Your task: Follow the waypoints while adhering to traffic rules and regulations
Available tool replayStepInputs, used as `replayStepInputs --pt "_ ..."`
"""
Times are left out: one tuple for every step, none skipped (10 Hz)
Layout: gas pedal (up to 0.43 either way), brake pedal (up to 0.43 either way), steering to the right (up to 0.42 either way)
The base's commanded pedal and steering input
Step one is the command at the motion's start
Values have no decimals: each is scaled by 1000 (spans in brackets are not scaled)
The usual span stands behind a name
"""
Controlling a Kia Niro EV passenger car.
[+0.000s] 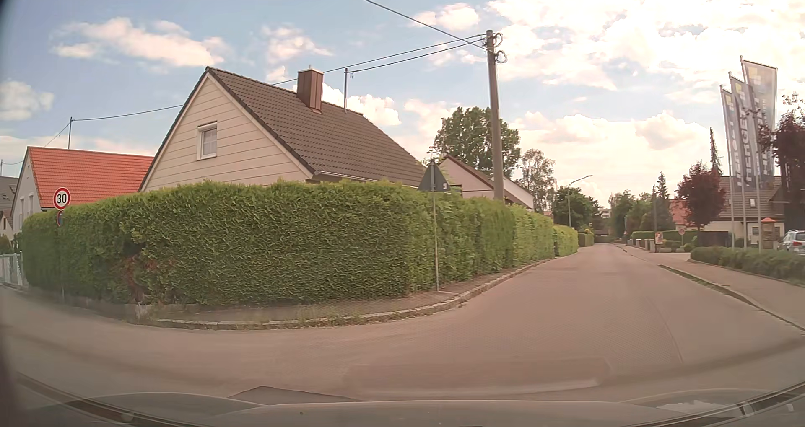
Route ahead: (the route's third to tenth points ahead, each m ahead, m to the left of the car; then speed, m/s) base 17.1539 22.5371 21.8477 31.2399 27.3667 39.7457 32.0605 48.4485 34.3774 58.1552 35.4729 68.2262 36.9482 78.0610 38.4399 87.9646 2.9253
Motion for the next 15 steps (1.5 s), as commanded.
replayStepInputs --pt "59 18 -554" --pt "59 18 -567" --pt "59 18 -584" --pt "59 18 -596" --pt "67 18 -604" --pt "79 24 -605" --pt "87 18 -605" --pt "87 18 -608" --pt "87 24 -609" --pt "98 18 -609" --pt "130 18 -606" --pt "130 18 -600" --pt "130 24 -593" --pt "130 18 -584" --pt "130 24 -566"
